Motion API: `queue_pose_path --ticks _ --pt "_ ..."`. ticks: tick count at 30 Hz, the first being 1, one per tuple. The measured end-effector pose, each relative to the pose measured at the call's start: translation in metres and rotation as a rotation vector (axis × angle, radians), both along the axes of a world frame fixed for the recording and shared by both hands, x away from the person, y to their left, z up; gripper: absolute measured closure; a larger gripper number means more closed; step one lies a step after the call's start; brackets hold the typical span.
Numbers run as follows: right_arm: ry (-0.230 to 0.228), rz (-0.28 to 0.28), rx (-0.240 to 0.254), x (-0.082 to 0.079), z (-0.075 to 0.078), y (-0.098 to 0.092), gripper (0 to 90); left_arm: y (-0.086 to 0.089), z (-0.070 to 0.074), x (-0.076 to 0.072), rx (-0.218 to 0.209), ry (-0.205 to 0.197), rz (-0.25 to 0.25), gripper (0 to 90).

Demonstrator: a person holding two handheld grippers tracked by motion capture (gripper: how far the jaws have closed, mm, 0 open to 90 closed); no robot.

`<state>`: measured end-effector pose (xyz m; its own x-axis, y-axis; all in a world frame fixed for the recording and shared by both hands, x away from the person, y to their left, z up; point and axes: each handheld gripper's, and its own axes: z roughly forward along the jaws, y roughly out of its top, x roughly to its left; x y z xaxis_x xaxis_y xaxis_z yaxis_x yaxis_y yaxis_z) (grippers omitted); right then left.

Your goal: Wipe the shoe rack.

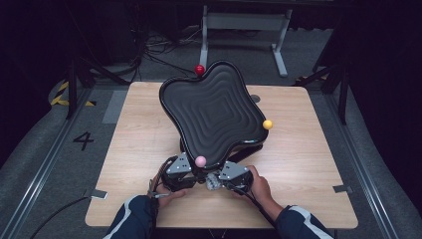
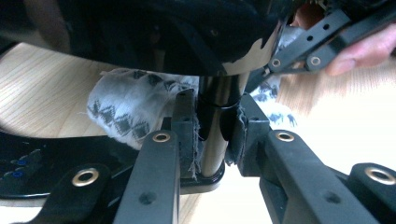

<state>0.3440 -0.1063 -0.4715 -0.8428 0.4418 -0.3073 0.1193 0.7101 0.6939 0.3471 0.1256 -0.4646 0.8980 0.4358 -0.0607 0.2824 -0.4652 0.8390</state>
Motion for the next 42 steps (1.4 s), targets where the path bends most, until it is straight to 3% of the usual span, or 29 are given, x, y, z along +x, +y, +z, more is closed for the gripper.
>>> queue_pose_path --ticks 11,26,31,42 --pt "0.007 -0.097 0.003 0.020 0.001 -0.030 82.1 0.001 0.000 0.000 0.001 0.000 -0.003 74.1" --pt "0.017 -0.316 -0.007 0.053 0.000 -0.093 82.1 0.000 0.000 0.000 0.005 -0.007 0.002 74.0" --pt "0.024 -0.346 -0.004 0.057 0.000 -0.107 82.1 0.000 0.001 0.000 0.008 -0.008 0.004 73.8" --pt "0.030 -0.321 -0.017 0.051 0.001 -0.106 82.1 0.003 0.002 -0.001 0.044 -0.013 0.015 73.6"
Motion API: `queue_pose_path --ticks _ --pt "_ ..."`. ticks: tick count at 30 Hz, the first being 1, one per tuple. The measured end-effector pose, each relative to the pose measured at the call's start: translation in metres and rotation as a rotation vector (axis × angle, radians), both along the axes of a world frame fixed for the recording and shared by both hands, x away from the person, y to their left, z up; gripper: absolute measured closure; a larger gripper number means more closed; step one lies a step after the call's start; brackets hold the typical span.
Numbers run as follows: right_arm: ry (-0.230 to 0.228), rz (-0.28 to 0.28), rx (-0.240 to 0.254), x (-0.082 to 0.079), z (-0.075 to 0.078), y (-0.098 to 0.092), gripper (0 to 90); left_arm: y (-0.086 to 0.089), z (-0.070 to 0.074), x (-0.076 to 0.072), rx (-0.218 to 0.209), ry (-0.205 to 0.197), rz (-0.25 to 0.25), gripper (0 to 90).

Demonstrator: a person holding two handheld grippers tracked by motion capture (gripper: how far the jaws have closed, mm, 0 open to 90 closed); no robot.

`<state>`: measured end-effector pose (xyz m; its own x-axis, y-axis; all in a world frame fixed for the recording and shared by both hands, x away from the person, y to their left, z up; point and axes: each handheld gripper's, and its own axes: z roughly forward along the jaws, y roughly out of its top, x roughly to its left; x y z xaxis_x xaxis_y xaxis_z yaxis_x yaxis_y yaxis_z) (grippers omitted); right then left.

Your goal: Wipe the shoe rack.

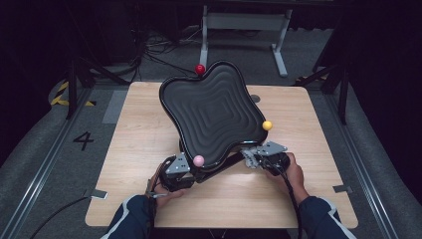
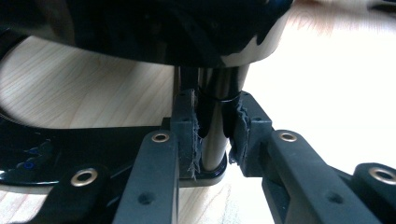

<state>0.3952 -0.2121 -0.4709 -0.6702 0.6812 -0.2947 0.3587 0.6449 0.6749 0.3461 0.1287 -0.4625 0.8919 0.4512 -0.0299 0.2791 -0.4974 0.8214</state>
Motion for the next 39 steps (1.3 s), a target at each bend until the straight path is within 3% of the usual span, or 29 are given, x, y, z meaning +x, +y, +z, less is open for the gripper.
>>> queue_pose_path --ticks 5,10,14,21,24,25,28,31,39 --pt "-0.008 0.021 0.003 -0.003 0.001 0.010 82.1 0.000 0.000 0.001 0.001 0.005 -0.003 74.1" --pt "-0.012 0.078 0.002 -0.011 0.001 0.033 82.1 -0.002 -0.001 0.000 -0.006 0.011 -0.001 74.1" --pt "-0.021 0.171 0.004 -0.024 0.001 0.067 82.1 -0.003 0.000 0.000 -0.001 0.008 -0.004 74.2" --pt "-0.019 0.274 0.013 -0.042 0.002 0.099 82.1 -0.004 -0.001 0.000 -0.002 0.005 0.001 74.2" --pt "-0.008 0.290 0.023 -0.045 0.002 0.105 82.1 -0.004 -0.001 0.000 -0.003 0.005 0.000 74.2" --pt "-0.026 0.311 0.007 -0.049 0.002 0.112 82.1 -0.004 -0.001 0.000 -0.004 0.007 -0.001 74.2" --pt "-0.026 0.317 0.003 -0.049 0.002 0.112 82.1 -0.004 -0.001 0.000 -0.007 0.013 0.000 74.2" --pt "-0.028 0.281 0.003 -0.041 0.003 0.101 82.1 -0.003 -0.001 0.000 -0.009 0.013 -0.002 74.2" --pt "-0.039 0.105 -0.007 -0.009 0.001 0.050 82.2 -0.004 -0.001 0.001 -0.007 0.016 -0.007 74.2"
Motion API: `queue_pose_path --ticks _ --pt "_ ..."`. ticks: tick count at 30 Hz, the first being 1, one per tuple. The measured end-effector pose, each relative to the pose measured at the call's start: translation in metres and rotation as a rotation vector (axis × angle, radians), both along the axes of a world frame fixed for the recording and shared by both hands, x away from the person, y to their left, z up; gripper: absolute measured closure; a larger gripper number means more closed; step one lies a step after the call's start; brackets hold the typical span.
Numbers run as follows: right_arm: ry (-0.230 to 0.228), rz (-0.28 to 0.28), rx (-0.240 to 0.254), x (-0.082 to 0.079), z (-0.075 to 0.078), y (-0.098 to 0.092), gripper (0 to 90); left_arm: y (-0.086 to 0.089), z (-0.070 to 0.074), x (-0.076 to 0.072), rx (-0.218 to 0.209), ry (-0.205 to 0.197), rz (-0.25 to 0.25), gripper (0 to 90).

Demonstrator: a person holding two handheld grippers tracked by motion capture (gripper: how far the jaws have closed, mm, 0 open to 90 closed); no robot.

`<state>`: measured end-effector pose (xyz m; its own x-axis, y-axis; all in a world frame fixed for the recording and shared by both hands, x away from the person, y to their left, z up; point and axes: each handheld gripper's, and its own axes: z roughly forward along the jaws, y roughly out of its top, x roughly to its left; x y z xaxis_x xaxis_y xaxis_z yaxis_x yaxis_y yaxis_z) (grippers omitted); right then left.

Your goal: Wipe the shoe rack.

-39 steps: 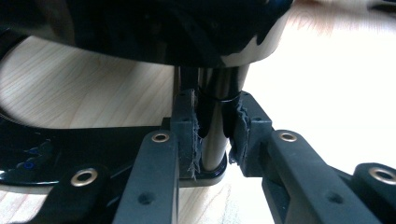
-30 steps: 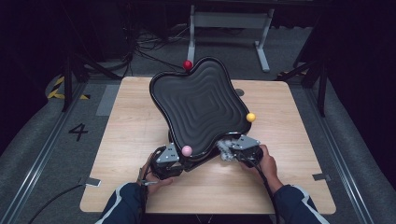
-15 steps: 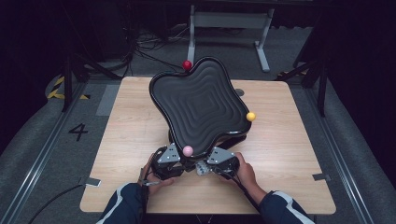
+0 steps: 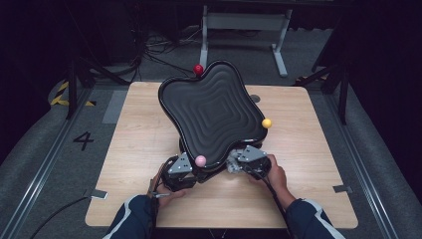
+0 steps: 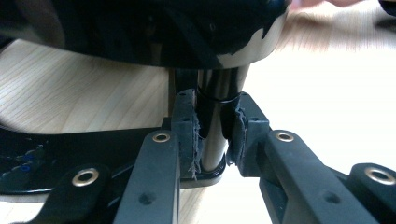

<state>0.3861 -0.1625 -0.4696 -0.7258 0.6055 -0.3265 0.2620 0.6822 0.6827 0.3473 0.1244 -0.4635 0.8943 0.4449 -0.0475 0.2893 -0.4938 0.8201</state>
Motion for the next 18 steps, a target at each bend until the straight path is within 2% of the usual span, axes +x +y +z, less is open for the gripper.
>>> queue_pose_path --ticks 2,7,13,18 --pt "-0.003 -0.062 -0.004 0.010 -0.001 -0.017 82.1 0.000 0.000 0.000 -0.003 0.000 0.000 74.2" --pt "0.000 -0.121 -0.011 0.019 -0.002 -0.036 82.2 0.000 0.000 0.000 -0.002 -0.003 0.001 74.2" --pt "0.014 -0.137 -0.005 0.020 -0.002 -0.045 82.1 0.000 0.000 0.000 0.001 -0.002 0.002 74.2" --pt "0.018 -0.115 0.006 0.018 -0.002 -0.040 82.1 0.000 0.000 0.000 0.001 -0.002 0.000 74.2"
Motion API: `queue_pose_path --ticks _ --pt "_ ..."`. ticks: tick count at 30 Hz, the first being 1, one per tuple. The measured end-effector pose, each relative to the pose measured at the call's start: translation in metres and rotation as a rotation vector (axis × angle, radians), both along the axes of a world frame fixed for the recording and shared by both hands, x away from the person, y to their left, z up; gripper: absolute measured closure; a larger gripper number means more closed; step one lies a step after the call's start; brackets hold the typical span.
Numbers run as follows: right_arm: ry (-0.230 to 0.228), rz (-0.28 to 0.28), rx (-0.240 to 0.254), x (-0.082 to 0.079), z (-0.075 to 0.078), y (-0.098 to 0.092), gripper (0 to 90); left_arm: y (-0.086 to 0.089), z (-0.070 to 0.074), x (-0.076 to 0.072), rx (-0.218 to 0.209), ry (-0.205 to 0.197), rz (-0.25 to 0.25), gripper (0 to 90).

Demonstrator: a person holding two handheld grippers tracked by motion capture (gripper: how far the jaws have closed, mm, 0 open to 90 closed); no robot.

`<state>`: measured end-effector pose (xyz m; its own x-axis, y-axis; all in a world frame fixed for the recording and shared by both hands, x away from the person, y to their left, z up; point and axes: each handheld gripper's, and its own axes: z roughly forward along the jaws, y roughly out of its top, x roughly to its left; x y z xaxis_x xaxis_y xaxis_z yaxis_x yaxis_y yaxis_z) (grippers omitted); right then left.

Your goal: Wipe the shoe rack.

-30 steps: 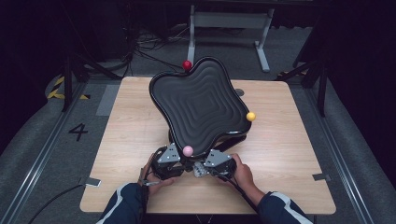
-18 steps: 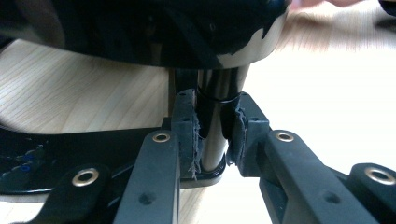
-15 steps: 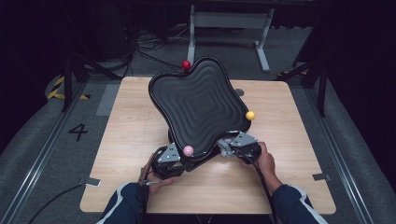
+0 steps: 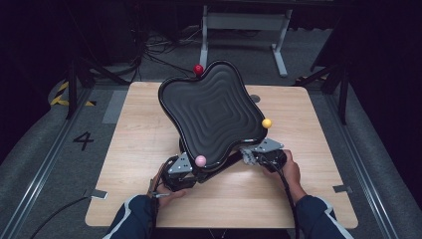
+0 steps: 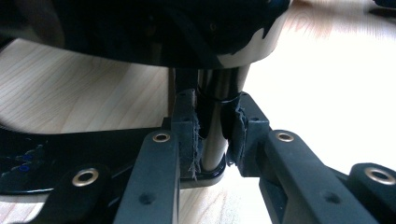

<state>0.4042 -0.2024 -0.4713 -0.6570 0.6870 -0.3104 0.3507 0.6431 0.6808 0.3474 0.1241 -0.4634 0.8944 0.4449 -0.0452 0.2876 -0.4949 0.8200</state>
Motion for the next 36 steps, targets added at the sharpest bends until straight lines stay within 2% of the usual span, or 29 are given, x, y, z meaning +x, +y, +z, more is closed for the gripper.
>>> queue_pose_path --ticks 3,5,6,11,13,14,16,17,21,25,28,31,32,33,35,36 --pt "0.004 0.032 0.003 -0.005 0.001 0.009 82.1 0.000 0.000 0.000 -0.003 0.002 0.001 74.2" --pt "0.001 0.078 -0.004 -0.012 0.001 0.023 82.1 -0.001 0.000 0.000 0.001 0.001 0.003 74.2" --pt "-0.001 0.120 -0.008 -0.019 0.001 0.035 82.1 -0.001 0.000 0.000 -0.003 0.001 0.004 74.2" --pt "-0.006 0.198 -0.011 -0.034 0.001 0.061 82.2 -0.002 0.000 -0.001 -0.005 0.001 0.006 74.2" --pt "-0.008 0.208 -0.011 -0.036 0.001 0.064 82.1 -0.002 -0.001 -0.001 -0.005 0.001 0.006 74.2" --pt "-0.004 0.235 -0.005 -0.041 0.001 0.073 82.2 -0.002 -0.001 -0.001 -0.005 0.002 0.007 74.2" --pt "-0.003 0.247 -0.001 -0.043 0.001 0.076 82.1 -0.002 0.000 -0.001 -0.005 0.003 0.008 74.2" --pt "-0.005 0.276 0.001 -0.049 0.000 0.083 82.1 -0.002 -0.001 -0.001 -0.010 0.004 0.008 74.2" --pt "-0.002 0.325 0.001 -0.057 0.000 0.095 82.1 -0.002 -0.001 -0.001 -0.008 0.002 0.009 74.2" --pt "-0.001 0.331 0.000 -0.058 0.000 0.095 82.1 -0.002 -0.001 -0.001 -0.008 0.001 0.008 74.2" --pt "-0.003 0.308 -0.007 -0.052 -0.001 0.085 82.2 -0.002 -0.001 -0.001 -0.008 0.001 0.007 74.2" --pt "-0.002 0.259 -0.011 -0.043 -0.001 0.072 82.1 -0.002 -0.001 0.000 -0.007 0.003 0.006 74.2" --pt "-0.002 0.259 -0.011 -0.043 -0.001 0.072 82.1 -0.002 -0.001 -0.001 -0.008 0.006 0.007 74.2" --pt "-0.001 0.219 -0.010 -0.036 -0.001 0.060 82.1 -0.002 -0.001 -0.001 -0.009 0.006 0.007 74.2" --pt "-0.004 0.186 -0.017 -0.030 -0.001 0.051 82.1 -0.002 -0.001 0.000 -0.010 0.006 0.006 74.2" --pt "-0.004 0.186 -0.017 -0.030 -0.001 0.051 82.1 -0.002 -0.001 0.000 -0.010 0.006 0.006 74.2"
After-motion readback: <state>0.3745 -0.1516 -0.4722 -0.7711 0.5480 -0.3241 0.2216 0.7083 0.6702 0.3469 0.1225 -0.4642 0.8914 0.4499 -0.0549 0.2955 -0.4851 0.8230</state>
